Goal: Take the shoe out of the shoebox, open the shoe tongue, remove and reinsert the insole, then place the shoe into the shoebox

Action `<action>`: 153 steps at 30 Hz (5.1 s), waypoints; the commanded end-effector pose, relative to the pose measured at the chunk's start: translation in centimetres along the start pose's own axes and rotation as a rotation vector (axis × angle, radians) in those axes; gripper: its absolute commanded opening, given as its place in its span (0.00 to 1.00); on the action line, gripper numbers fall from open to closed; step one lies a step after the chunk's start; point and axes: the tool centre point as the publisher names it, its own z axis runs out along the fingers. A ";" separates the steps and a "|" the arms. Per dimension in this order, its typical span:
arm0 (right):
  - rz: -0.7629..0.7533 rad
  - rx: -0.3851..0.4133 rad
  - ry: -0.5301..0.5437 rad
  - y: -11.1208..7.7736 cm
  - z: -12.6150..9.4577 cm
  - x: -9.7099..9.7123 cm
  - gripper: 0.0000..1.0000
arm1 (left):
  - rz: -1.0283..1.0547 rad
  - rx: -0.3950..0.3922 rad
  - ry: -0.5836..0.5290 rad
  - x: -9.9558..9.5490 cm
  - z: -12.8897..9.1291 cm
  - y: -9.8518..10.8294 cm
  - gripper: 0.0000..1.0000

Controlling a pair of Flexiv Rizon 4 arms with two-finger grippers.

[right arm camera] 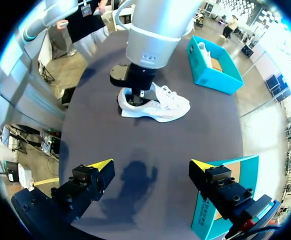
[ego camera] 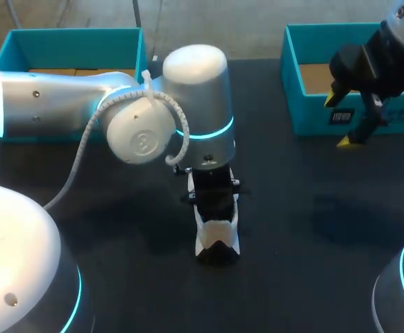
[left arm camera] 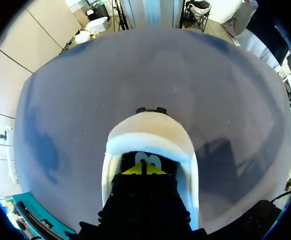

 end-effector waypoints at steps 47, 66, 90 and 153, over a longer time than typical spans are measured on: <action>0.001 0.004 0.004 0.1 0.1 -0.2 1.00 | -0.010 -0.243 0.049 1.7 -1.8 2.0 0.00; 0.001 0.004 0.004 0.1 0.1 -0.2 1.00 | -0.074 -0.394 0.076 1.5 -4.7 4.4 0.06; 0.001 0.004 0.004 0.1 0.1 -0.2 1.00 | -0.063 -0.365 0.078 1.3 -5.9 4.5 1.00; 0.001 0.004 0.004 0.1 0.1 -0.2 1.00 | -0.033 -0.359 0.112 1.4 -10.4 8.5 0.67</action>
